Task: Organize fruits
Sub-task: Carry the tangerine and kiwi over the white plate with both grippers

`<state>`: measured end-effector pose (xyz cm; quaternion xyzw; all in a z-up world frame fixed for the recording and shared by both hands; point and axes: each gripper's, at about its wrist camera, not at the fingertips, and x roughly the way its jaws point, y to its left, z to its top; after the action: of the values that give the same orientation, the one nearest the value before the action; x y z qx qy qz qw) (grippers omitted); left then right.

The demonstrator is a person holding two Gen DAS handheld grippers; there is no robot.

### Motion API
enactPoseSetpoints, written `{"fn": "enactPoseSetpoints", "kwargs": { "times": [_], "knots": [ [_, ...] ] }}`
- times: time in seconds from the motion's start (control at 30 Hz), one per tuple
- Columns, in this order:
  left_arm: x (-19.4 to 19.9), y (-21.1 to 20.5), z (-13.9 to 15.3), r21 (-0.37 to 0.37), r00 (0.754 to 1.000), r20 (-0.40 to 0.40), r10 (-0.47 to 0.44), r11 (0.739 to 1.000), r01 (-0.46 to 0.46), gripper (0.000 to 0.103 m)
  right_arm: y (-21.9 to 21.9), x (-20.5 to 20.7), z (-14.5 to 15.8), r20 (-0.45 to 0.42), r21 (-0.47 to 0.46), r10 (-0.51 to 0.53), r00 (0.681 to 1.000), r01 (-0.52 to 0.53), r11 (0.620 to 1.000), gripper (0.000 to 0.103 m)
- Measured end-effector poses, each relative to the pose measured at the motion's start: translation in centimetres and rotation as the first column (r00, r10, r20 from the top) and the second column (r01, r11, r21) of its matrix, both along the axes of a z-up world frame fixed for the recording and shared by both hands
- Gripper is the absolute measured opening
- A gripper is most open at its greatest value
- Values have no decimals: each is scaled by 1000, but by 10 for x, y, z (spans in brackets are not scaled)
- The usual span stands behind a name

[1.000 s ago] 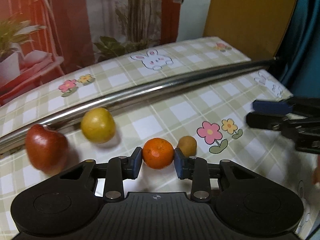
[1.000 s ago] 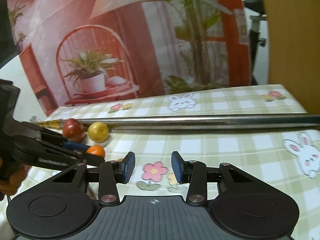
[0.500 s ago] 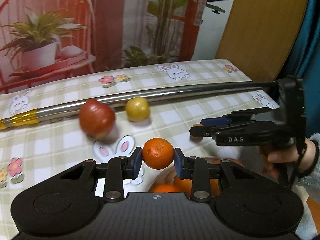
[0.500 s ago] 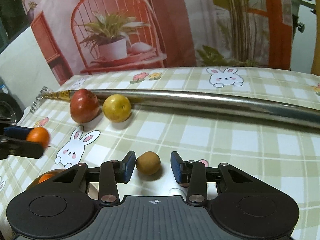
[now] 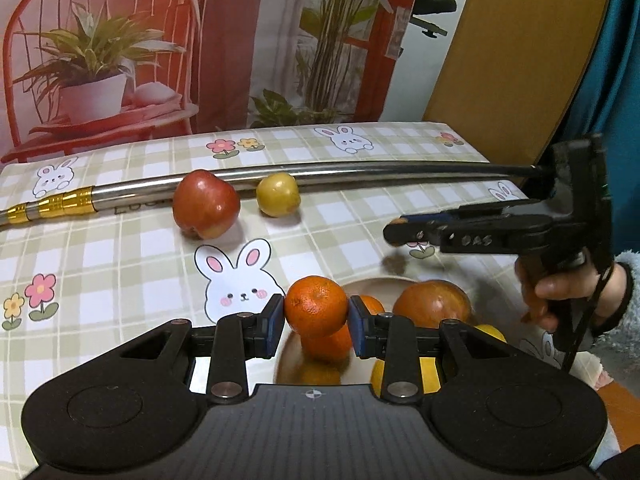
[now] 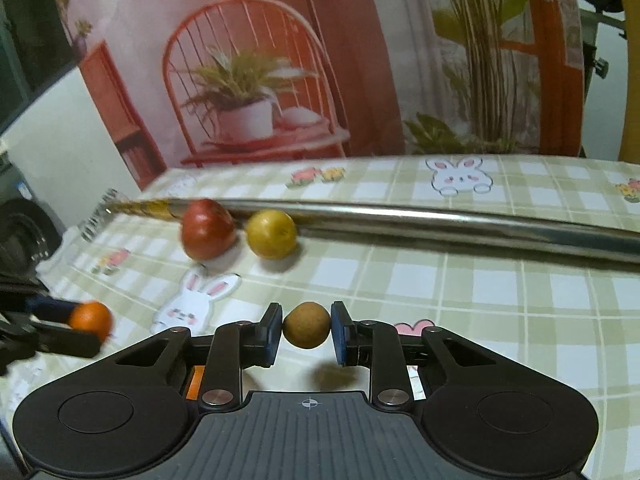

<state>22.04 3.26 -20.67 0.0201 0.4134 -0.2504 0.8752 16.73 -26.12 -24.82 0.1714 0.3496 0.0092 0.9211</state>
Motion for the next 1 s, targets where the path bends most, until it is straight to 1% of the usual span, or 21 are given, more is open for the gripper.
{"fn": "enactPoseSetpoints", "kwargs": {
  "times": [0.1,0.27,0.43,0.7,1.0],
  "knots": [
    [-8,1,-3,-11,1000,-11,-3,1000,3,36,6,-11,13,33,14,1,999,-1,1000,24],
    [-20,0,-10,4,1000,-14,-14,1000,14,36,19,-28,27,75,57,6,997,-10,998,24],
    [-29,1,-12,4,1000,-16,-20,1000,20,36,29,-38,33,84,83,9,996,-16,996,24],
    [-30,-7,-17,-4,999,-27,-35,999,35,36,46,-42,31,60,66,33,998,-37,997,24],
    [-22,-15,-18,-54,999,-37,-38,998,36,36,55,-43,33,60,36,46,997,-48,998,24]
  ]
}}
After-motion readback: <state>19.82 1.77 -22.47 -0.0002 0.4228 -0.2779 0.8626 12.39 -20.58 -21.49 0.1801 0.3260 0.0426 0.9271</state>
